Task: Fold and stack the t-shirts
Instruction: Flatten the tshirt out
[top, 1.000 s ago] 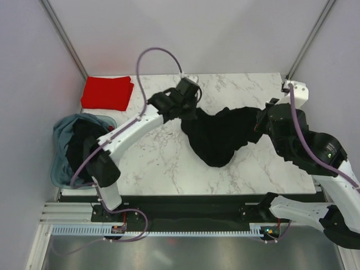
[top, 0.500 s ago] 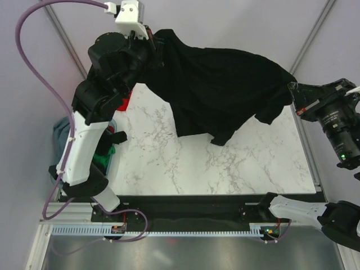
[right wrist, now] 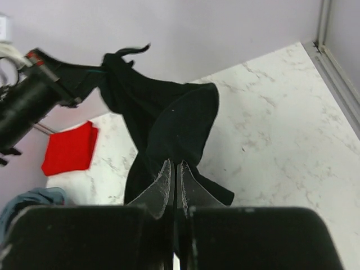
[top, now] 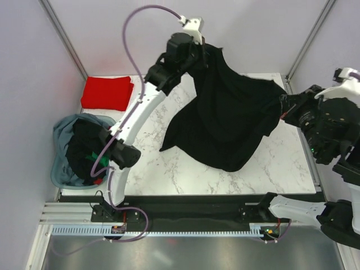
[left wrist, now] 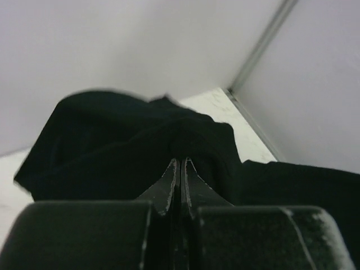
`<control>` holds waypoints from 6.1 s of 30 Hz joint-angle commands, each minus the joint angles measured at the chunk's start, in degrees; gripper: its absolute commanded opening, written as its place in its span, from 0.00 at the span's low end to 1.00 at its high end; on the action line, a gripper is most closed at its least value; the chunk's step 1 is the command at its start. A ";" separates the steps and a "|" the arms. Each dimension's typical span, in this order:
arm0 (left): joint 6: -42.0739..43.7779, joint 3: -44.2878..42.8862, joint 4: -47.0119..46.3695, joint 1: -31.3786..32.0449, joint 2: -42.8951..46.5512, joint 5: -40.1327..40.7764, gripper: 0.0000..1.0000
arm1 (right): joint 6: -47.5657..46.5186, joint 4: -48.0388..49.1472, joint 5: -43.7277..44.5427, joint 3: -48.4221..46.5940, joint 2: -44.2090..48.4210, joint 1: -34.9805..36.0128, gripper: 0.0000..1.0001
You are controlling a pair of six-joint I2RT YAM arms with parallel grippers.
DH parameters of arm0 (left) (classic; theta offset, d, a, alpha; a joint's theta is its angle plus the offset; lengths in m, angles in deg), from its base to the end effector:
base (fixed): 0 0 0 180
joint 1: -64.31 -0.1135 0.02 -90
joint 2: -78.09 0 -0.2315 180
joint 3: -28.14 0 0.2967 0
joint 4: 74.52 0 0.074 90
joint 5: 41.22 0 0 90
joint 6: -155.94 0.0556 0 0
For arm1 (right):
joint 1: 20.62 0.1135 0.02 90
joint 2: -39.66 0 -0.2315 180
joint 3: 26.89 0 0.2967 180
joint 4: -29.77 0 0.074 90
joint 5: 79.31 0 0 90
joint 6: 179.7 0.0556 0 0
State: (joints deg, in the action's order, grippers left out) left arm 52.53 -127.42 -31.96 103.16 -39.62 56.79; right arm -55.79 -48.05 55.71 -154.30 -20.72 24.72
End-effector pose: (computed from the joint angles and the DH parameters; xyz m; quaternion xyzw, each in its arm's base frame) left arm 0.3869 -0.3017 0.4899 0.1154 0.7262 -0.2515 0.6294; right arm 0.1212 0.0667 0.5667 0.1720 0.7325 0.1484 0.6417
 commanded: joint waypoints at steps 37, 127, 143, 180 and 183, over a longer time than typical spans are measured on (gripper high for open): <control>-28.69 82.55 -16.30 2.28 19.02 -5.81 0.61 | 5.29 5.77 0.07 24.07 0.35 -0.17 0.00; -44.24 106.19 -1.19 9.93 39.66 -2.13 0.58 | 10.30 6.91 -12.32 45.69 11.16 -0.25 0.00; -43.99 104.17 -2.95 9.84 40.89 3.41 0.02 | 10.12 6.91 -11.09 47.01 11.69 -0.25 0.00; -9.54 26.74 23.87 9.75 66.29 14.24 0.02 | -20.37 30.99 -24.34 5.71 20.91 -0.25 0.00; -8.22 26.74 22.46 9.75 68.22 13.70 0.02 | -21.34 32.04 -27.07 5.70 23.11 -0.25 0.00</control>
State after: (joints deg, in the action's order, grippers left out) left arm 38.91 -99.49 -6.93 112.83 27.17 72.18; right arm -73.99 -21.58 35.38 -148.20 1.40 24.57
